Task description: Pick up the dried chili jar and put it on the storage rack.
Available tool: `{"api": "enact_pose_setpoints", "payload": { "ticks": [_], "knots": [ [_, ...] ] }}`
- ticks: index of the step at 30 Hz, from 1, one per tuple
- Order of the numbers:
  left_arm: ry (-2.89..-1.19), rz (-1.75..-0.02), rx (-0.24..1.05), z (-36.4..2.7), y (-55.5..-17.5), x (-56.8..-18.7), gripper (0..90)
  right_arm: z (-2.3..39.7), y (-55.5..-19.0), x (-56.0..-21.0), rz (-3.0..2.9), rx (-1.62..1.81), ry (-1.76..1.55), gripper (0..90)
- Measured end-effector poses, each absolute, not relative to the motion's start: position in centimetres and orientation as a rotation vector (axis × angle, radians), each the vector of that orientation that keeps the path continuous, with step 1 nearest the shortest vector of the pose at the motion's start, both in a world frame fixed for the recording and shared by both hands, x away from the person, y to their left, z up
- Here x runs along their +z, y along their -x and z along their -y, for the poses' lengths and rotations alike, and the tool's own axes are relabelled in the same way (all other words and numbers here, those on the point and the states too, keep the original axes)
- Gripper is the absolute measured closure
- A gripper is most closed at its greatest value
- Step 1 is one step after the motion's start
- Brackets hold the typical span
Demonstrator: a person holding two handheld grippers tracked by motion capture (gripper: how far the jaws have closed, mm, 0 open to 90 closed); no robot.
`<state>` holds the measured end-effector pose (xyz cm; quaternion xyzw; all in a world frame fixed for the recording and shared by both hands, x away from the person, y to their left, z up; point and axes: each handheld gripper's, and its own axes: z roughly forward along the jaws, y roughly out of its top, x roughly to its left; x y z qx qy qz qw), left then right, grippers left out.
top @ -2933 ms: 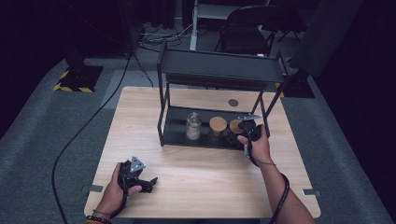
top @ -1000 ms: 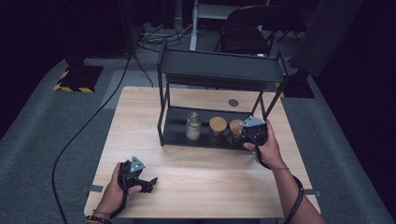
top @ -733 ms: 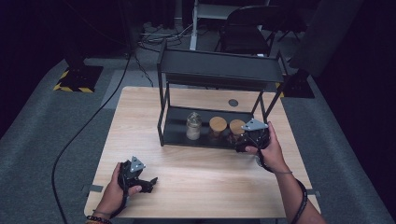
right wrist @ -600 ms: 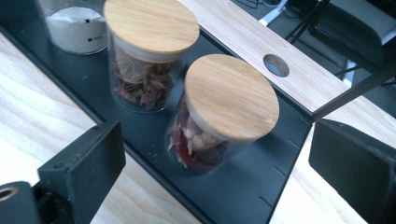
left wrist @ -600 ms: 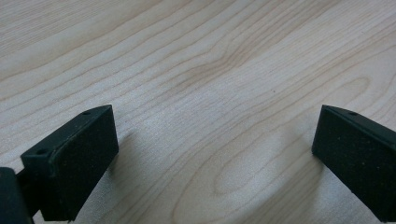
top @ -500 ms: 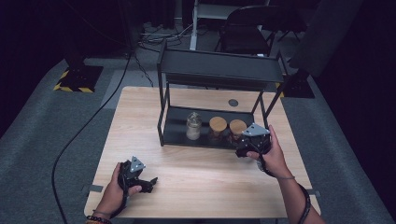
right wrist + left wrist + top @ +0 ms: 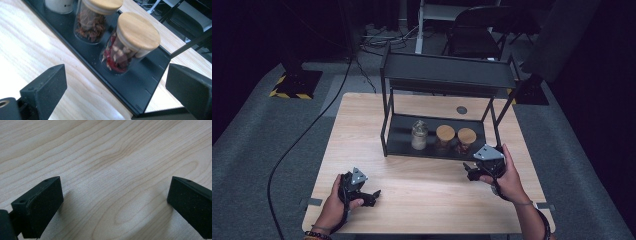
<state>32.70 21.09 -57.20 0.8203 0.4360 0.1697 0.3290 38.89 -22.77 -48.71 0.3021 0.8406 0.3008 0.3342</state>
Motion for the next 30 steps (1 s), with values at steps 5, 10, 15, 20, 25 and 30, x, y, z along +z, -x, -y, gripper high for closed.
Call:
{"api": "enact_pose_setpoints", "payload": {
  "ticks": [5, 10, 15, 20, 25, 30],
  "knots": [
    [-2.147, -1.141, 0.445, -21.1, -32.7, -57.2, 0.0, 23.2, -38.1, -49.4, -2.192, 0.784, -0.767, 3.4],
    [-2.146, -1.141, 0.444, -21.1, -32.7, -57.2, 0.0, 23.4, -37.4, -50.1, -2.213, 0.774, -0.738, 3.4],
    [-2.147, -1.140, 0.445, -21.1, -32.7, -57.2, 0.0, 23.6, -36.8, -50.8, -2.229, 0.768, -0.719, 3.3],
    [-2.147, -1.140, 0.445, -21.1, -32.7, -57.2, 0.0, 24.1, -36.3, -51.5, -2.244, 0.755, -0.723, 3.3],
    [-2.147, -1.140, 0.445, -21.1, -32.7, -57.2, 0.0, 24.9, -35.9, -52.2, -2.252, 0.741, -0.742, 3.3],
    [-2.147, -1.141, 0.445, -21.1, -32.7, -57.2, 0.0, 25.6, -35.6, -52.6, -2.254, 0.734, -0.763, 3.3]
  ]
}}
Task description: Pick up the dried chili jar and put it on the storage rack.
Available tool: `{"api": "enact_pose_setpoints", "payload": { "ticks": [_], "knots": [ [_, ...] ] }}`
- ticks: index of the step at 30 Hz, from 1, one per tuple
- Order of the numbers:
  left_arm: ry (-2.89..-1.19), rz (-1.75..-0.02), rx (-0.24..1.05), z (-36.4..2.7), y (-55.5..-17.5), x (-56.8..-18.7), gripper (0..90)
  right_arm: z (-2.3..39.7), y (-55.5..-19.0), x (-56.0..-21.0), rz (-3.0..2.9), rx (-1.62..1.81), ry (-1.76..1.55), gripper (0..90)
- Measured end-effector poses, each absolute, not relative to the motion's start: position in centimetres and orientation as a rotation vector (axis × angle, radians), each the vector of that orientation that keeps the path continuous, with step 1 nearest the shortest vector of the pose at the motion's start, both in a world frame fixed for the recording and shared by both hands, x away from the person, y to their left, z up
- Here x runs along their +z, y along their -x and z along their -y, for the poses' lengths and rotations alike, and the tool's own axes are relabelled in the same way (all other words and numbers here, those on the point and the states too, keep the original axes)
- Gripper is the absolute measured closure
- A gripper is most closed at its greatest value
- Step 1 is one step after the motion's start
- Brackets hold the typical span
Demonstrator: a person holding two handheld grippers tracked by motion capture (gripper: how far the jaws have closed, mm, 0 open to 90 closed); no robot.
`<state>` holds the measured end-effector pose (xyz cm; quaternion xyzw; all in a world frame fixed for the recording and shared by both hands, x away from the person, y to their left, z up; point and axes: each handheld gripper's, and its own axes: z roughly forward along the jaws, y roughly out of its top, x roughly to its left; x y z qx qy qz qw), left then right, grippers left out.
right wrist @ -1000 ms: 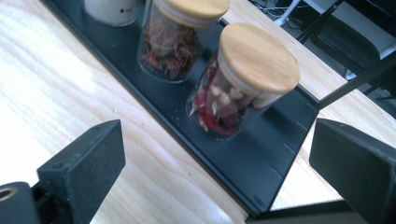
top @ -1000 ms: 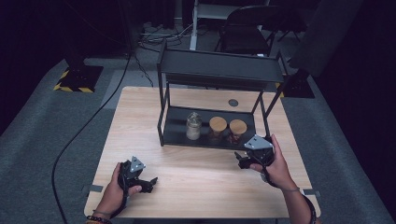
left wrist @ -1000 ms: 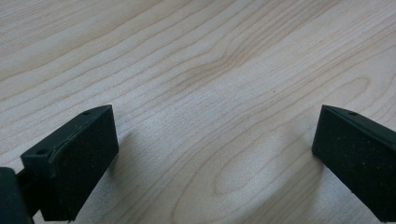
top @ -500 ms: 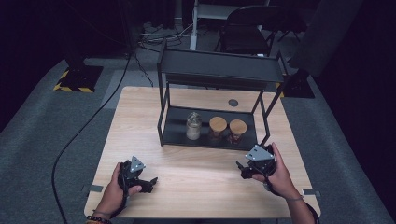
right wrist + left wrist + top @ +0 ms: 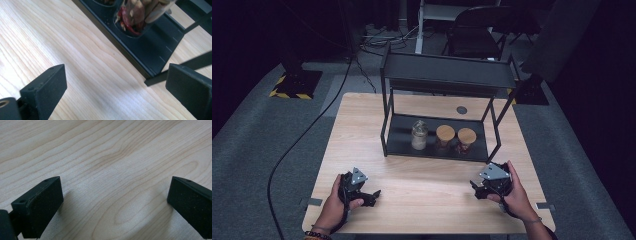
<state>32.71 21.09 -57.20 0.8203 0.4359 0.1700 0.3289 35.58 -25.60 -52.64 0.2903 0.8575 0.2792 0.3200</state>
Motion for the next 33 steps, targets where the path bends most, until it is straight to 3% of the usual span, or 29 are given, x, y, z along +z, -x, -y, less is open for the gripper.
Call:
{"api": "enact_pose_setpoints", "payload": {
  "ticks": [33],
  "knots": [
    [-2.148, -1.138, 0.444, -21.1, -32.7, -57.2, 0.0, 29.4, -33.6, -55.7, -2.304, 0.772, -0.942, 2.7]
  ]
}}
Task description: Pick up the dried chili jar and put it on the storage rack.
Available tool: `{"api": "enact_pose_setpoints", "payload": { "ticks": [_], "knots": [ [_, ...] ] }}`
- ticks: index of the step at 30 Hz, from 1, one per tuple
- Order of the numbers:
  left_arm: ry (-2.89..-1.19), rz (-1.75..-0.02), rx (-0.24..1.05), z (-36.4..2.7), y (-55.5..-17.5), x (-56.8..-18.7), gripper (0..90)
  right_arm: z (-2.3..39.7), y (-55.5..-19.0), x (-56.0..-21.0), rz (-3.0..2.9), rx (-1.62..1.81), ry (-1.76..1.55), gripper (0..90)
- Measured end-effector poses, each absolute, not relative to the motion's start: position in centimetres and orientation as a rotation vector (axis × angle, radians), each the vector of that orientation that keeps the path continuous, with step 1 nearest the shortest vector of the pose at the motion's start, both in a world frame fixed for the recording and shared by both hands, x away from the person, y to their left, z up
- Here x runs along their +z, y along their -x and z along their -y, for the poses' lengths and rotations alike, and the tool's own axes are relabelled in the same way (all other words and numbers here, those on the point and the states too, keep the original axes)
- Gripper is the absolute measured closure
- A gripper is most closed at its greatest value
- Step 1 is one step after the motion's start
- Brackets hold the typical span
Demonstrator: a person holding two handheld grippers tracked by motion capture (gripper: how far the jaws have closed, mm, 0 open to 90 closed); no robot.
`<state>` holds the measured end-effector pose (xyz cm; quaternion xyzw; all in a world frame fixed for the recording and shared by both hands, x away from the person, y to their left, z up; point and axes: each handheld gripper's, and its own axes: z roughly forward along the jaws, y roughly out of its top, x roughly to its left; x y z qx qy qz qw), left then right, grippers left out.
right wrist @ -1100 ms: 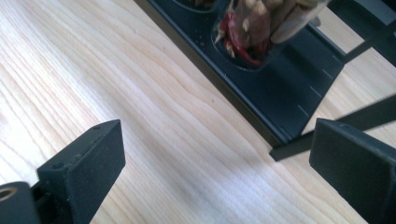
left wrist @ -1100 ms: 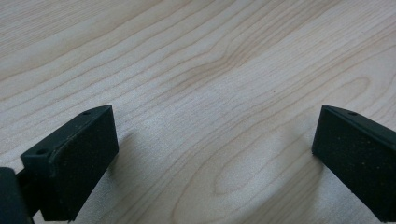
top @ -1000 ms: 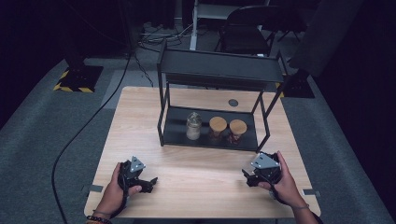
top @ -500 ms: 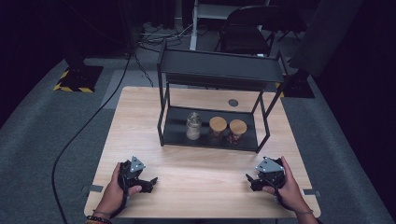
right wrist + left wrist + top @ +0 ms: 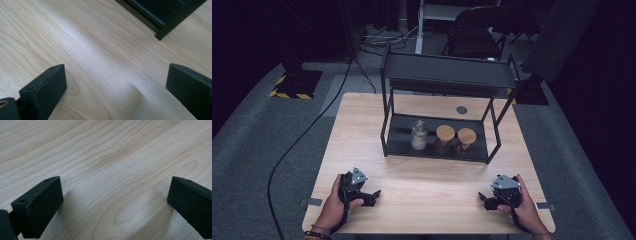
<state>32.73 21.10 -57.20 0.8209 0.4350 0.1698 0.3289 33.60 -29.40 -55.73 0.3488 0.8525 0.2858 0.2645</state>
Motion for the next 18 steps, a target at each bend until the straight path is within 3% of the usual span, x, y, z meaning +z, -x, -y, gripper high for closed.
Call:
{"api": "enact_pose_setpoints", "payload": {
  "ticks": [18],
  "knots": [
    [-2.151, -1.132, 0.445, -21.1, -32.8, -57.2, 0.0, 32.1, -33.1, -56.7, -2.308, 0.945, -1.123, 0.3]
  ]
}}
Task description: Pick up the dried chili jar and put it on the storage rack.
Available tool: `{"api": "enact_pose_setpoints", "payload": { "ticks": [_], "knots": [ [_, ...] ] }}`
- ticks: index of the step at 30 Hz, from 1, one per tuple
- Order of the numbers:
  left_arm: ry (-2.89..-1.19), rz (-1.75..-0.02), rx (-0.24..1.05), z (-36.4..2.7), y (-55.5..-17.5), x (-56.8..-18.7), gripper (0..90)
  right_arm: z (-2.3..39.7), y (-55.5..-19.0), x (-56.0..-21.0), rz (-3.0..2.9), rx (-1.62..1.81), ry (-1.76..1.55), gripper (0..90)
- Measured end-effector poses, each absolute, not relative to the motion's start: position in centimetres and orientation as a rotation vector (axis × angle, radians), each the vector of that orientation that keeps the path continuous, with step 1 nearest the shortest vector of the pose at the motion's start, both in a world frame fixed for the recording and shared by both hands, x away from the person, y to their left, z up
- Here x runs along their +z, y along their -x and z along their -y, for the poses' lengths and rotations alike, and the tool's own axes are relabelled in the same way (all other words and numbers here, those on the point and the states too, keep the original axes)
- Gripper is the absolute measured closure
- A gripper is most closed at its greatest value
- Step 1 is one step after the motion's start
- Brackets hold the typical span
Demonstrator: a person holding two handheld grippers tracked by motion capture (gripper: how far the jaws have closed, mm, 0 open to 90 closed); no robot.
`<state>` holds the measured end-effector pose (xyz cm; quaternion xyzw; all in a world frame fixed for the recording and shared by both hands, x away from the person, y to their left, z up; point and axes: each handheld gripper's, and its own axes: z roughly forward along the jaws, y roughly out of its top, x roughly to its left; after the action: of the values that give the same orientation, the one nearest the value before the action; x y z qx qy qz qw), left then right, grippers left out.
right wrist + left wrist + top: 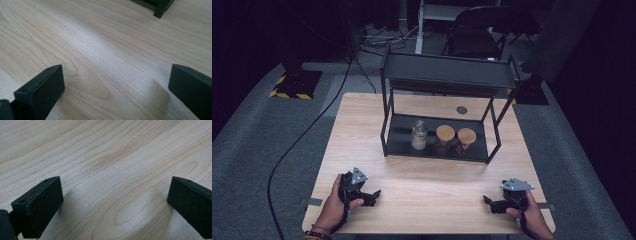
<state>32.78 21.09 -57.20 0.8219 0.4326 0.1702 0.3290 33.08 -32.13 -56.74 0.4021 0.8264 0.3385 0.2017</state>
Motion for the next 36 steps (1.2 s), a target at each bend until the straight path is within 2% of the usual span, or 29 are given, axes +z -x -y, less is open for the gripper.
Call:
{"api": "enact_pose_setpoints", "payload": {
  "ticks": [36],
  "knots": [
    [-2.151, -1.131, 0.443, -21.08, -32.74, -57.20, 0.0, 32.48, -33.36, -56.80, -2.334, 0.964, -1.162, 0.0]
  ]
}}
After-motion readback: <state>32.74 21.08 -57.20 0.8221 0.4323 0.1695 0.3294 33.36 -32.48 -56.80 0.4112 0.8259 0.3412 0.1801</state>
